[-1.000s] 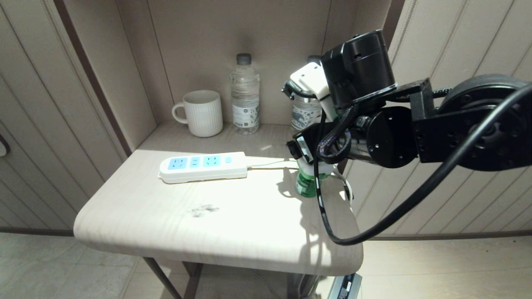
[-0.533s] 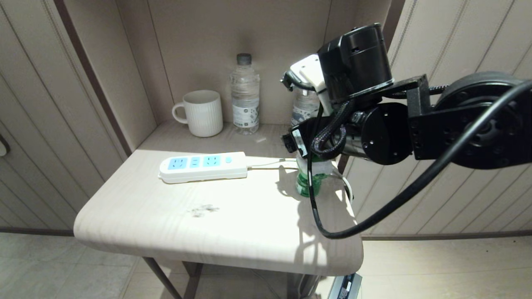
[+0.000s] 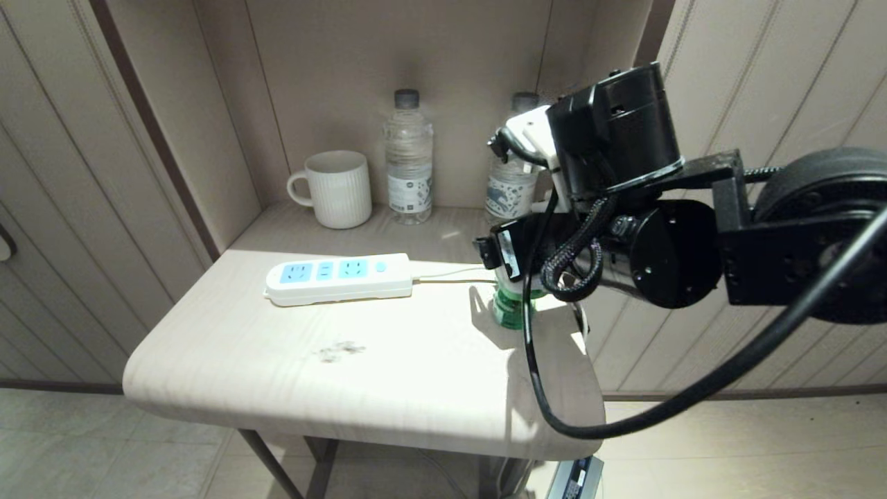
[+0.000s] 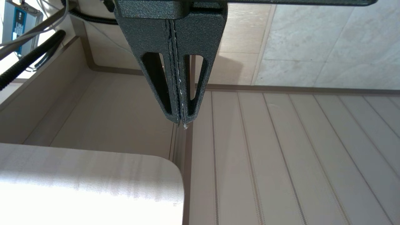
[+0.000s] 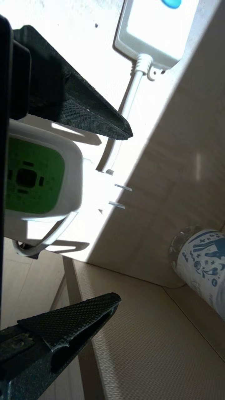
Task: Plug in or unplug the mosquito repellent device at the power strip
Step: Pick up the mosquito repellent liquid
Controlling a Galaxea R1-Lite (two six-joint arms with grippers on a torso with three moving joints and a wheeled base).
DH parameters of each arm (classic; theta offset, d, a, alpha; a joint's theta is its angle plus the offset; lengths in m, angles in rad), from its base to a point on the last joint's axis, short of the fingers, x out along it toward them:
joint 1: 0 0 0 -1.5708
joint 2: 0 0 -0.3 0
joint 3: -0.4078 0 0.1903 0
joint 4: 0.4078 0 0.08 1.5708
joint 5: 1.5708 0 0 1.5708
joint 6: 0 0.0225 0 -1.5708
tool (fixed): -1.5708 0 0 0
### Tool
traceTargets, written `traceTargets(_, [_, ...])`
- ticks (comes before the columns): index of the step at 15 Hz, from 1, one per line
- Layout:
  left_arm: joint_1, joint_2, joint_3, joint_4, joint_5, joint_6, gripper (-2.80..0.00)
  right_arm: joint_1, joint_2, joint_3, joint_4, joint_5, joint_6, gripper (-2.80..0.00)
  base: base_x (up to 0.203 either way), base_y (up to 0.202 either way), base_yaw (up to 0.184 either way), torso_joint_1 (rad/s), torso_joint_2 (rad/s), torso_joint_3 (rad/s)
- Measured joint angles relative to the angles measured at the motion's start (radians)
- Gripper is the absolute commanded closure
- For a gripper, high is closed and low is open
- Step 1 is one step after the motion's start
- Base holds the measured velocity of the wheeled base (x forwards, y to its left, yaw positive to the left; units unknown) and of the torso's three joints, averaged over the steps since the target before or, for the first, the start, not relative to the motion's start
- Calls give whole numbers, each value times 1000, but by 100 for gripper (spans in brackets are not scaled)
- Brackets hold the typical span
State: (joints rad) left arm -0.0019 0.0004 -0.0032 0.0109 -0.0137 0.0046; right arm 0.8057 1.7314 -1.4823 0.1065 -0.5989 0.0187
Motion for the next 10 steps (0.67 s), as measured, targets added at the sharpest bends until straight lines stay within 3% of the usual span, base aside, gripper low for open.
traceTargets(5, [1, 0, 0, 0, 0, 0, 0, 20, -60, 258, -374, 8, -58, -280, 0, 0, 0, 0, 0, 0])
traceTargets(10, [0, 0, 0, 0, 0, 0, 0, 25, -100, 480, -651, 7, -64, -280, 0, 0, 0, 0, 0, 0])
